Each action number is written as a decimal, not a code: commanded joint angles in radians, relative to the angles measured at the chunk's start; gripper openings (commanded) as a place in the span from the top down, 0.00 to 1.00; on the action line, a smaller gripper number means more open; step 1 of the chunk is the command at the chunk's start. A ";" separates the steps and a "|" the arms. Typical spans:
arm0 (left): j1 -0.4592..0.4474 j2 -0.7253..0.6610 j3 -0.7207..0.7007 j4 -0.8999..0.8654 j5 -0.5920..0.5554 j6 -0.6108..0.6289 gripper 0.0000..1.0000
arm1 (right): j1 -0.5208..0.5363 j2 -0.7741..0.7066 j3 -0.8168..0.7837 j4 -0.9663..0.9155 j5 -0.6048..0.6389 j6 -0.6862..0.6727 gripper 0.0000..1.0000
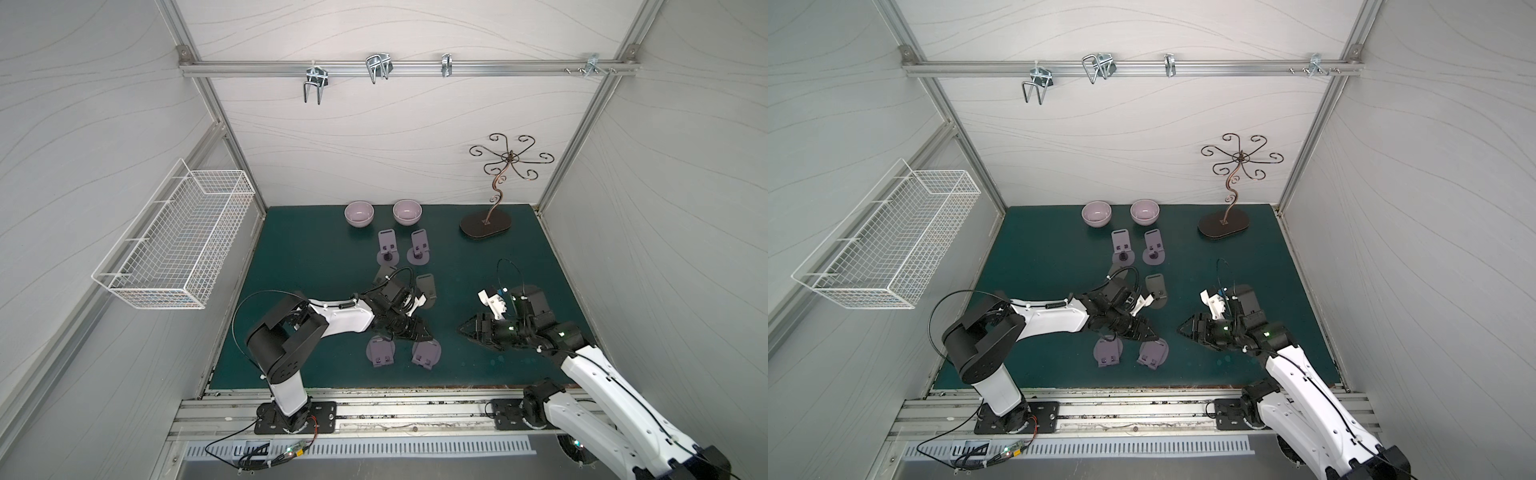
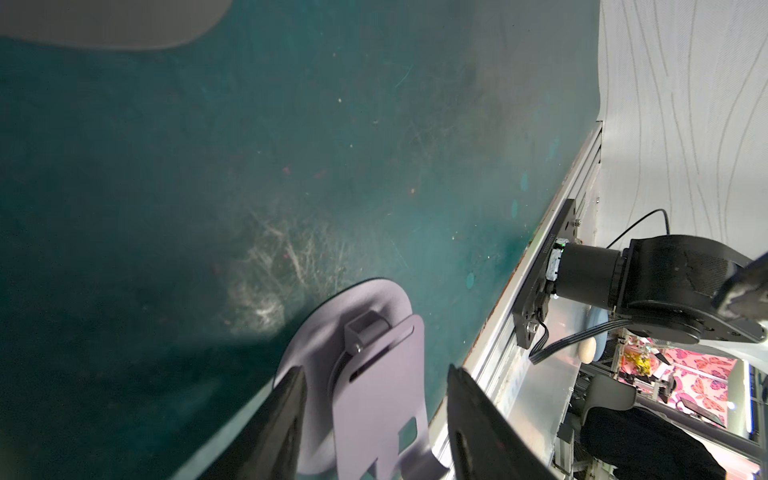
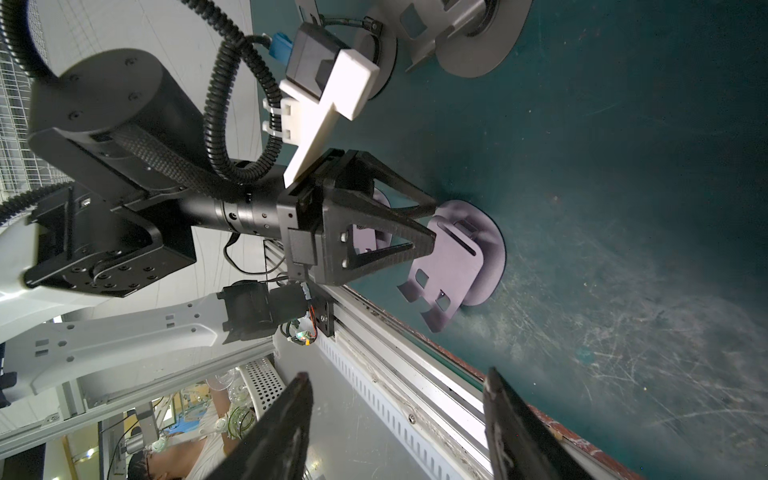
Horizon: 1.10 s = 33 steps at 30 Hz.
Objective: Open the phone stand
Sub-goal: Pick up the phone stand at the center of the board.
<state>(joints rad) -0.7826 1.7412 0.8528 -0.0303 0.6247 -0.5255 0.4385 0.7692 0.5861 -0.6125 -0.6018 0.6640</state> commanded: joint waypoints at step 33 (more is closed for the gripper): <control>-0.001 -0.171 -0.051 0.048 0.131 -0.179 1.00 | 0.011 -0.024 0.009 0.006 -0.050 0.004 0.35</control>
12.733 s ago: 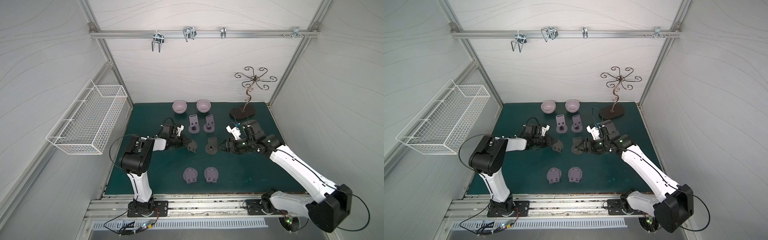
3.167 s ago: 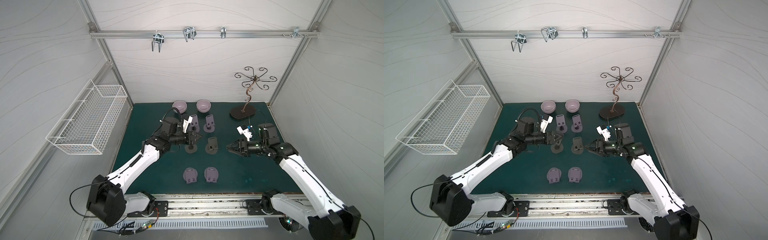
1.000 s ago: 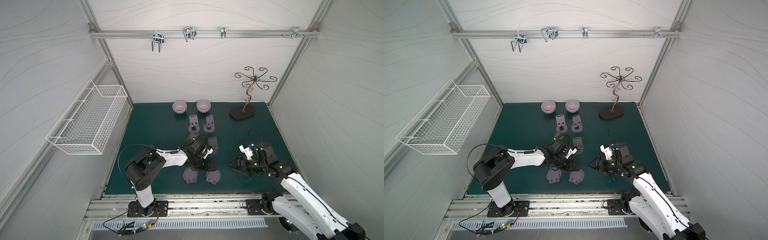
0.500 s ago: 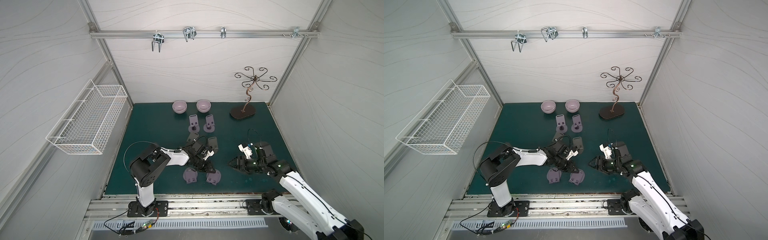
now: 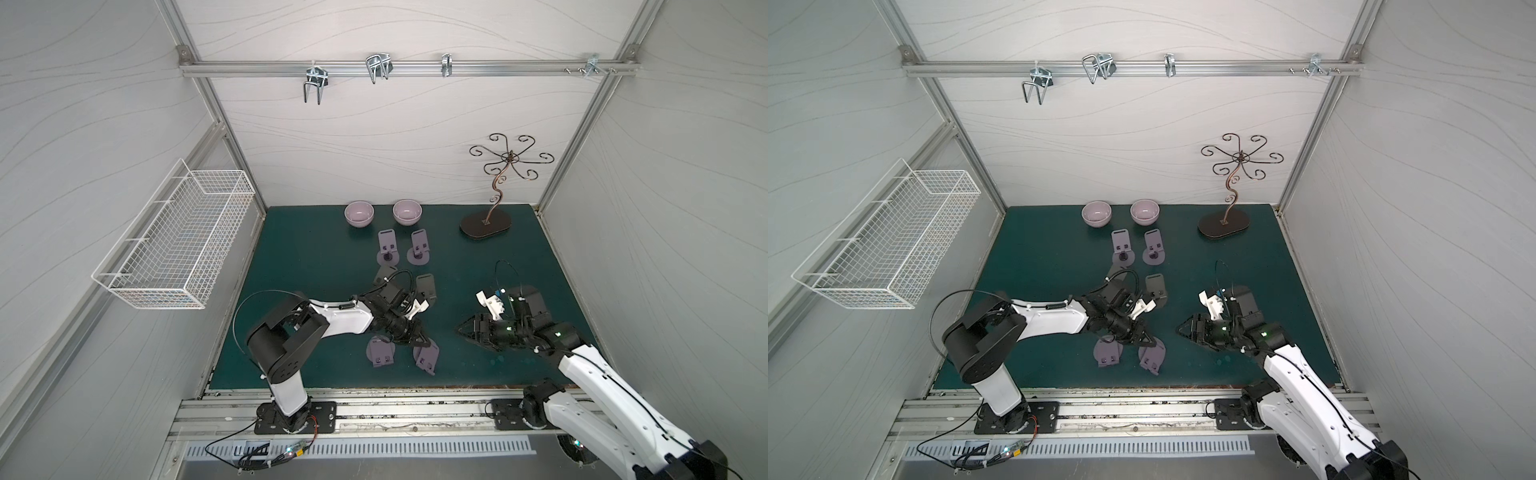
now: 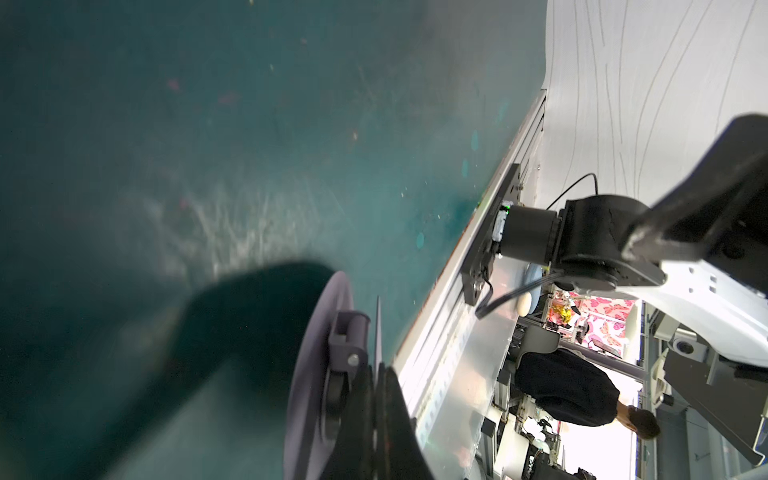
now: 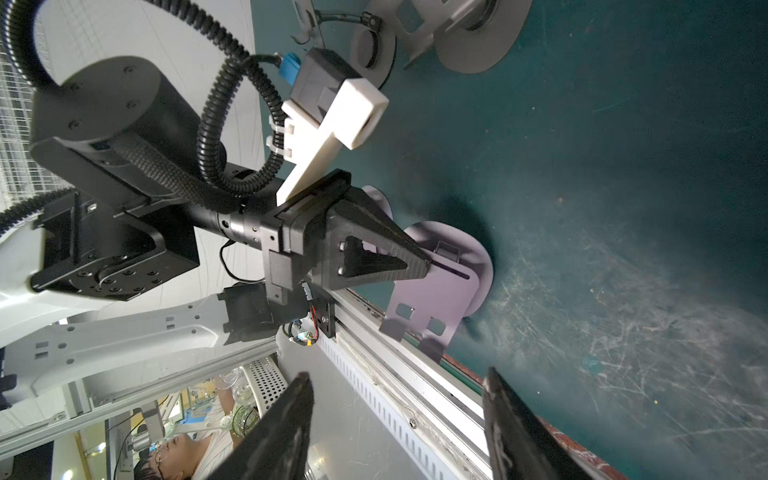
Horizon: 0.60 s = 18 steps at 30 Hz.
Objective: Open the phone stand
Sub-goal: Pick up the phone stand at the center of the board.
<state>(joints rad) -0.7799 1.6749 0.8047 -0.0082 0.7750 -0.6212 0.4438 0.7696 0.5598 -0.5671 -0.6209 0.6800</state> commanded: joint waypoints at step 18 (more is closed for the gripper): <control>-0.003 -0.697 -0.102 0.095 -0.245 -0.415 1.00 | 0.149 -0.086 0.010 0.404 -0.223 0.315 0.55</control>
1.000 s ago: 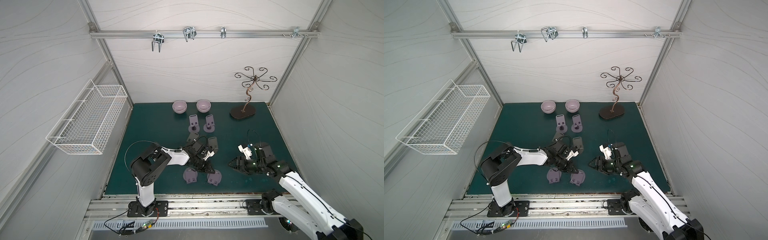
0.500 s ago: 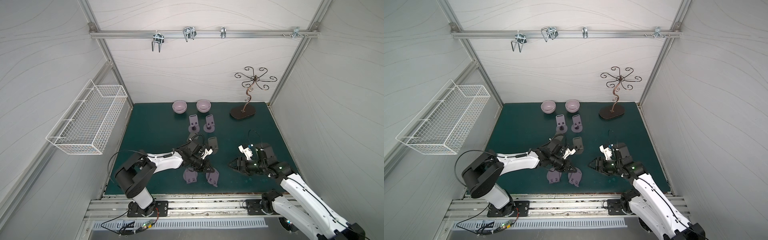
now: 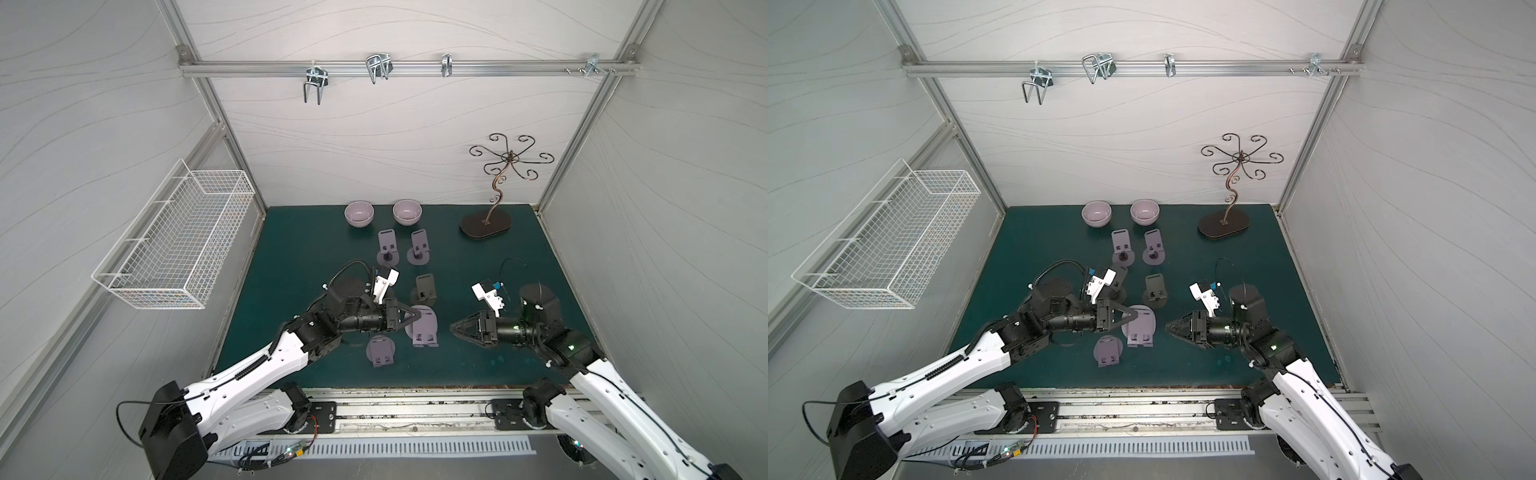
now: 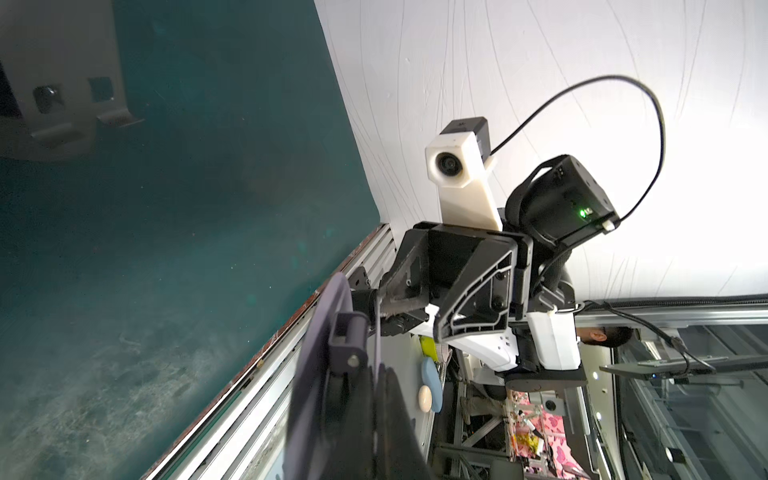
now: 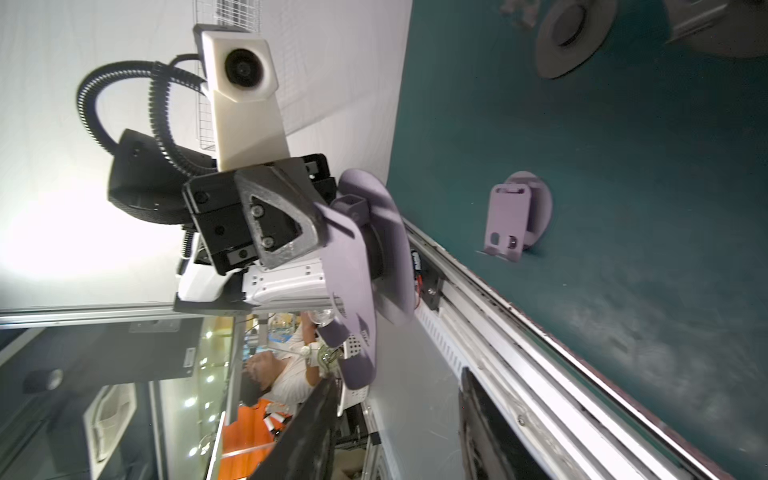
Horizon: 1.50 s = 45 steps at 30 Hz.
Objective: Open the phone stand
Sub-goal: Pick up the phone stand at the center of the board, then open the phone stand.
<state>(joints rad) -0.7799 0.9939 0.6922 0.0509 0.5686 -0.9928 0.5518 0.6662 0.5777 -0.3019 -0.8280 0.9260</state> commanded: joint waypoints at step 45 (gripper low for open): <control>-0.023 -0.025 0.049 0.095 0.010 -0.040 1.00 | 0.072 0.148 -0.021 0.239 0.008 0.023 0.64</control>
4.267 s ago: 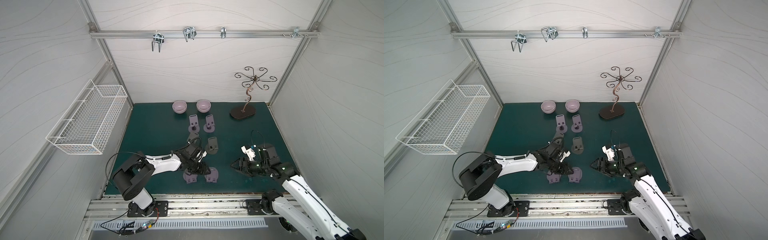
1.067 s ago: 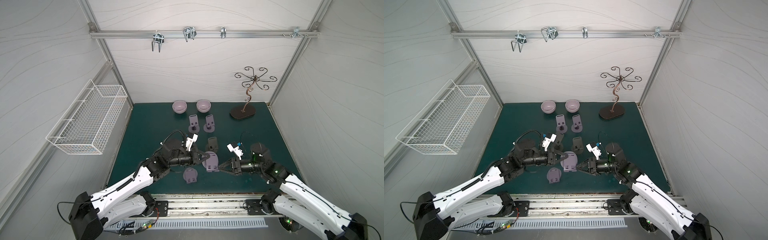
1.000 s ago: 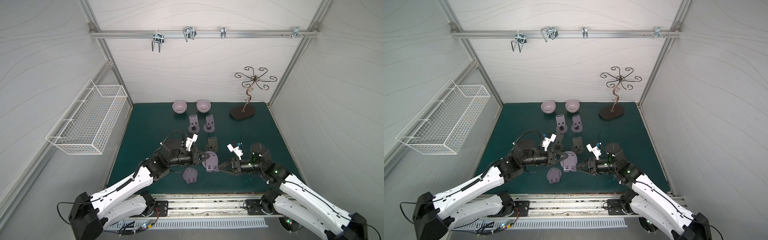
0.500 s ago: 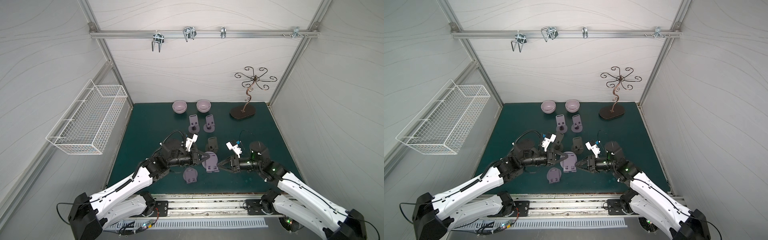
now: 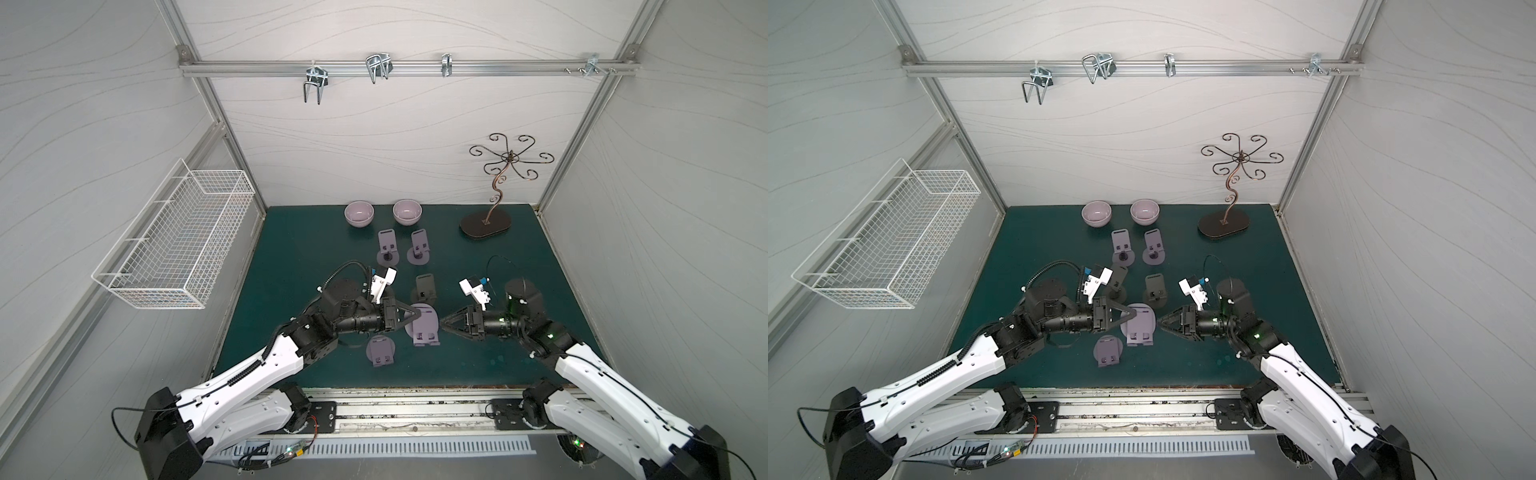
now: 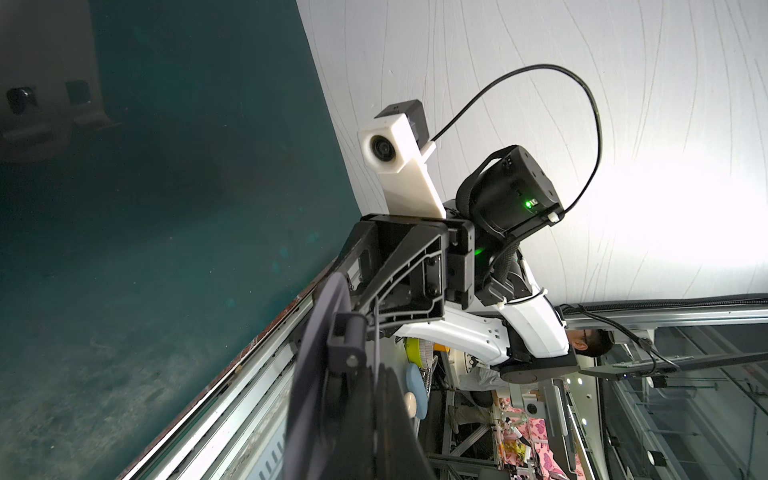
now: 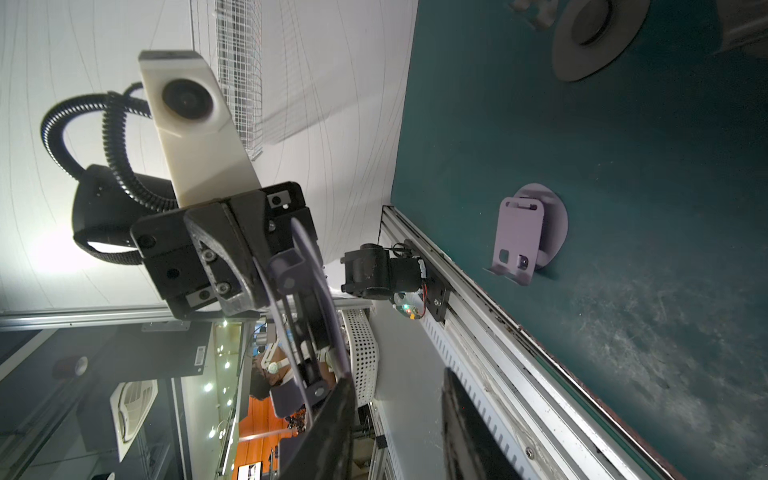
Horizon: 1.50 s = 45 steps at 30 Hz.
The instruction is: Open the phone stand
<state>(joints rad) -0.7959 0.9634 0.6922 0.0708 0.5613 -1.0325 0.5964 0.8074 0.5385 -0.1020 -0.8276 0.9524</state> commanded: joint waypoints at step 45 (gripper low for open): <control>0.146 -0.058 0.352 0.460 0.049 -0.045 1.00 | 0.213 0.354 -0.033 0.045 -0.146 -0.005 1.00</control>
<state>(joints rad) -0.6800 0.9550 0.8219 -0.0288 0.6144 -1.0725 0.7506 1.0752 0.5819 0.2382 -0.9329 0.9619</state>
